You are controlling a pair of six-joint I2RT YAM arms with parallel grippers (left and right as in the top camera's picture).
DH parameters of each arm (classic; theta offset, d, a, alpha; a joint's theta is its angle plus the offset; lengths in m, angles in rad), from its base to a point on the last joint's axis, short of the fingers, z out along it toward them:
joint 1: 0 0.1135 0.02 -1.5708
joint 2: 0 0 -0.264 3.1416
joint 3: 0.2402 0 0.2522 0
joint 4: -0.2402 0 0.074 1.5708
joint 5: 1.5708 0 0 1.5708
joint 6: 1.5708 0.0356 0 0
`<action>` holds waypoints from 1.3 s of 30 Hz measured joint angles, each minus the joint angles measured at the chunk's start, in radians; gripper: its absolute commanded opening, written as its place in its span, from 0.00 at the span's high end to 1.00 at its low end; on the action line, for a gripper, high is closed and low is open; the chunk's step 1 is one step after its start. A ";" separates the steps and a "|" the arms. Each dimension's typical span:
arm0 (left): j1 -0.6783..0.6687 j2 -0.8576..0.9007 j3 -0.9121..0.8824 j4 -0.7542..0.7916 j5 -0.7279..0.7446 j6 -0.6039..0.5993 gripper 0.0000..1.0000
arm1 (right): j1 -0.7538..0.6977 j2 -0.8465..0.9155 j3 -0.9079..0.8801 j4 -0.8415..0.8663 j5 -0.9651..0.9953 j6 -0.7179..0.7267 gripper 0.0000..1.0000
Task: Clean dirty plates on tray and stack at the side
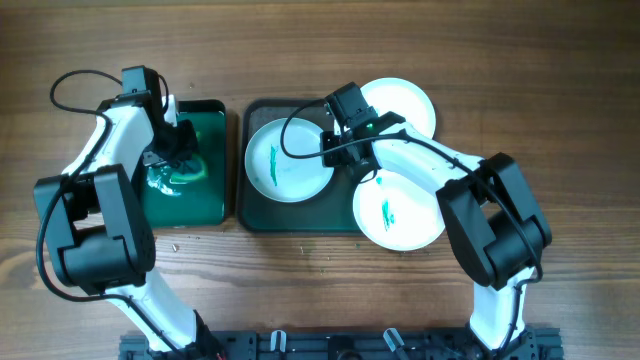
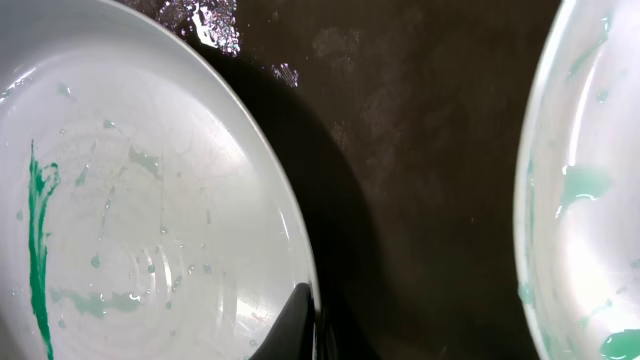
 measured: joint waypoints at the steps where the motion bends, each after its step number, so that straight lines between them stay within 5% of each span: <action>1: 0.000 0.000 0.002 -0.010 0.000 0.000 0.96 | 0.000 0.000 0.000 0.000 0.000 0.000 0.96; 10: -0.021 -0.051 0.005 -0.160 0.047 -0.066 0.96 | 0.000 0.000 0.000 0.000 -0.004 0.000 0.96; 18: -0.241 -0.240 0.035 -0.178 0.139 -0.199 0.96 | -0.014 0.000 0.002 -0.037 -0.077 0.000 0.96; 29: -0.444 0.021 0.035 -0.069 0.090 -0.368 0.96 | -0.014 0.000 0.010 -0.089 -0.108 0.000 0.96; 36: -0.441 0.069 0.063 -0.070 0.147 -0.348 0.96 | -0.022 -0.001 -0.009 -0.055 -0.132 0.000 0.96; 39: -0.434 0.088 0.064 -0.043 0.337 -0.204 0.96 | -0.044 -0.002 -0.026 -0.031 -0.187 0.000 0.96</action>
